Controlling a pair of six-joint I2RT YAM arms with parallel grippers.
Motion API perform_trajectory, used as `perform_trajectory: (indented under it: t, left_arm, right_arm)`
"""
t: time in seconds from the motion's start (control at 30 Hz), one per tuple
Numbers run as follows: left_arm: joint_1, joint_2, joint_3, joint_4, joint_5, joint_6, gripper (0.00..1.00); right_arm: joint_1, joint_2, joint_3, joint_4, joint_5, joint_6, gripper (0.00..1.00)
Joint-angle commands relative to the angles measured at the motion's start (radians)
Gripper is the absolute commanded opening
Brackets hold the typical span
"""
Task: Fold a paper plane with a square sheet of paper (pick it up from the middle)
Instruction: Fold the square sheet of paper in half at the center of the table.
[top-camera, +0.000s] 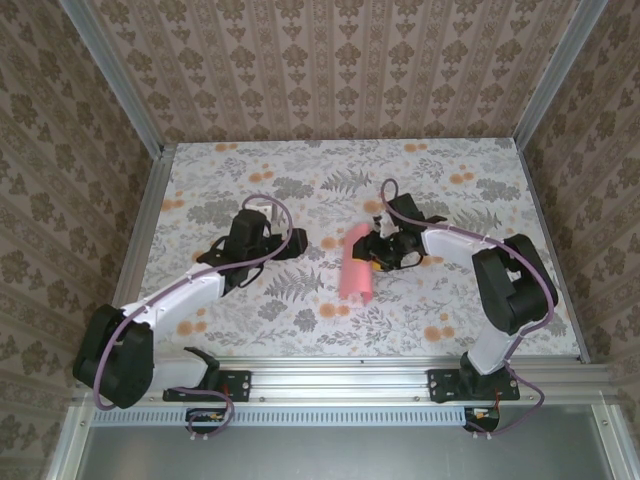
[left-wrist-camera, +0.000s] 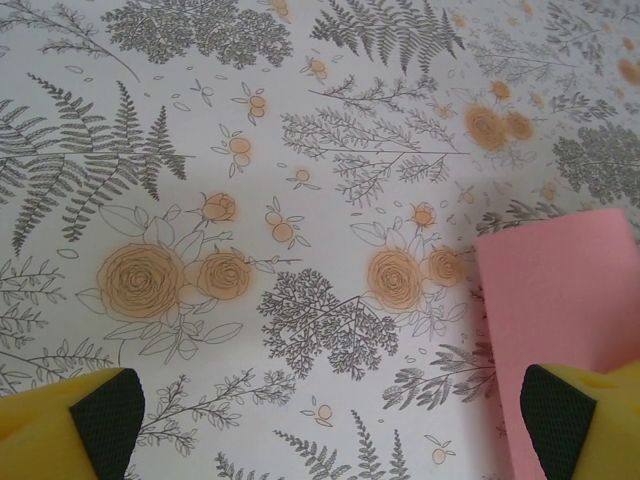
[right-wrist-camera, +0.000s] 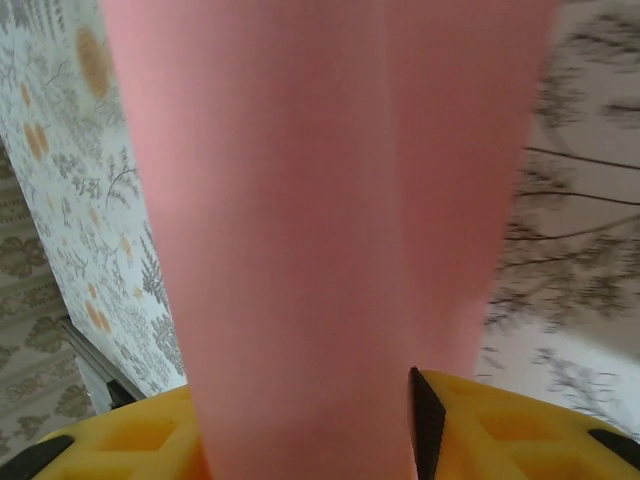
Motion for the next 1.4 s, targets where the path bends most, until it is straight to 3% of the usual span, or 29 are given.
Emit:
perform_trajectory:
  t: [0.0, 0.23, 0.73, 0.9, 1.17, 1.37]
  left_arm:
    - [-0.013, 0.005, 0.043, -0.006, 0.033, 0.025, 1.00]
    - [-0.037, 0.057, 0.088, -0.007, 0.045, 0.033, 1.00]
    - [-0.122, 0.208, 0.224, -0.046, 0.079, 0.076, 0.98]
    - [-0.134, 0.246, 0.260, -0.049, 0.097, 0.079, 0.96]
    - [-0.148, 0.297, 0.308, -0.066, 0.144, 0.075, 0.85]
    - [-0.173, 0.332, 0.346, -0.083, 0.160, 0.079, 0.77]
  right_arm:
    - [-0.037, -0.048, -0.045, 0.043, -0.065, 0.010, 0.49]
    - [-0.080, -0.078, -0.058, -0.101, 0.028, -0.094, 0.52]
    - [-0.091, -0.091, 0.008, -0.378, 0.299, -0.247, 0.72]
    - [-0.098, -0.122, 0.016, -0.425, 0.356, -0.250, 0.83]
    - [-0.127, -0.163, -0.009, -0.443, 0.403, -0.235, 0.80]
    - [-0.136, -0.160, -0.031, -0.465, 0.415, -0.291, 0.68]
